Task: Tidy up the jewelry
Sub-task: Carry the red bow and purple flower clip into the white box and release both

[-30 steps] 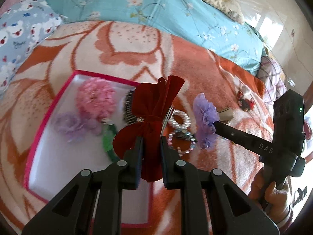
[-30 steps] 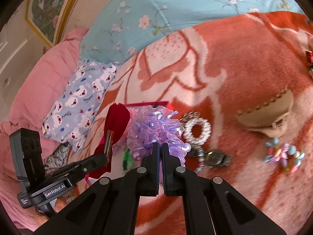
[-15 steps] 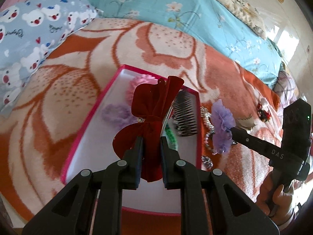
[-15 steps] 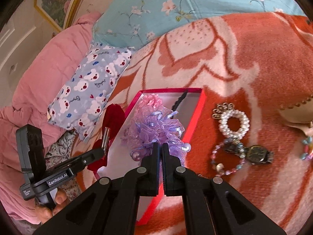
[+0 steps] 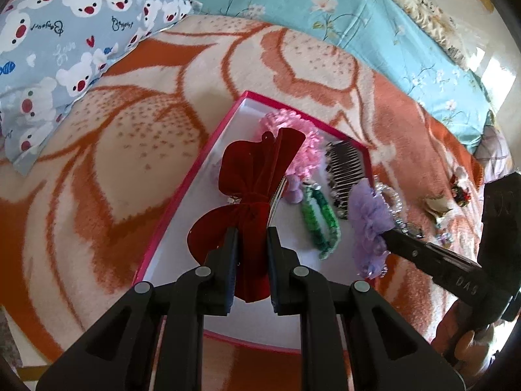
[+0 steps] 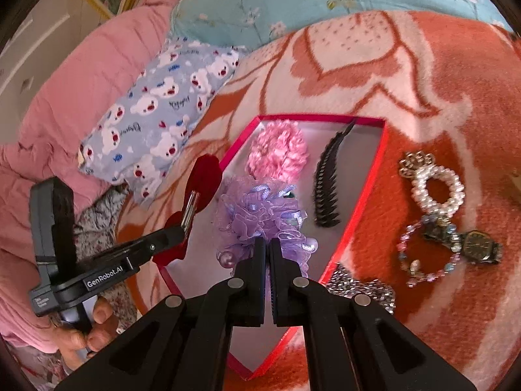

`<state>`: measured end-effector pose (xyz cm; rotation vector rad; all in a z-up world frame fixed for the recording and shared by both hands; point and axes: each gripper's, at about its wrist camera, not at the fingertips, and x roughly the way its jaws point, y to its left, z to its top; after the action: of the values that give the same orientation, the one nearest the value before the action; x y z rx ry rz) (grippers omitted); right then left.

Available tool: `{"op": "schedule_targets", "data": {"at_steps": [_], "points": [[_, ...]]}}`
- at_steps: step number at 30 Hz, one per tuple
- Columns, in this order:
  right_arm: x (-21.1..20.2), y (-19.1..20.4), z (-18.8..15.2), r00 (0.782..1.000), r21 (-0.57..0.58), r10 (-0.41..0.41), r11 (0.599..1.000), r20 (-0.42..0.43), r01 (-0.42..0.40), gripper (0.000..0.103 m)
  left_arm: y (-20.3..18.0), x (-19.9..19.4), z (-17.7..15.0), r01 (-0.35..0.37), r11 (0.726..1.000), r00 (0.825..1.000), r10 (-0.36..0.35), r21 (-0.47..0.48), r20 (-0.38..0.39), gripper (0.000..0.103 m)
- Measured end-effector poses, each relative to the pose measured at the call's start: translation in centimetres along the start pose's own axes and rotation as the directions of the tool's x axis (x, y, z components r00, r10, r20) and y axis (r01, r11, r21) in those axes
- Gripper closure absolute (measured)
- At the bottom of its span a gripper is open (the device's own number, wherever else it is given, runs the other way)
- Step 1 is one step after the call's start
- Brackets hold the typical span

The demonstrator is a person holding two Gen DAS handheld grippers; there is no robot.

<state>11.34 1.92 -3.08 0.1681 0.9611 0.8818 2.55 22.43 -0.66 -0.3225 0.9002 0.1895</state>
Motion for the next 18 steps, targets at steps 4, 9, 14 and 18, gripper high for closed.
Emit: {"op": "schedule_targets", "data": {"at_steps": [4, 9, 14, 18], "points": [[2.0, 0.4, -0.4, 0.999, -0.017, -0.021, 1.000, -0.040, 0.021, 0.102, 0.4, 0.6, -0.1, -0.043, 0.999, 0.999, 0.043, 0.014, -0.013, 0.089], [3.4, 0.3, -0.5, 0.997, -0.017, -0.037, 0.999, -0.062, 0.036, 0.102, 0.9, 1.7, -0.3, -0.052, 0.999, 0.998, 0.052, 0.013, -0.037, 0.089], [3.6, 0.4, -0.3, 0.997, -0.021, -0.040, 0.999, -0.064, 0.039, 0.101, 0.9, 2.6, -0.4, -0.056, 0.998, 0.997, 0.057, 0.019, -0.052, 0.089], [3.7, 0.3, -0.2, 0.997, -0.010, -0.034, 0.999, -0.063, 0.034, 0.098, 0.9, 3.0, -0.5, -0.058, 0.998, 0.996, 0.060, 0.023, -0.062, 0.089]]}}
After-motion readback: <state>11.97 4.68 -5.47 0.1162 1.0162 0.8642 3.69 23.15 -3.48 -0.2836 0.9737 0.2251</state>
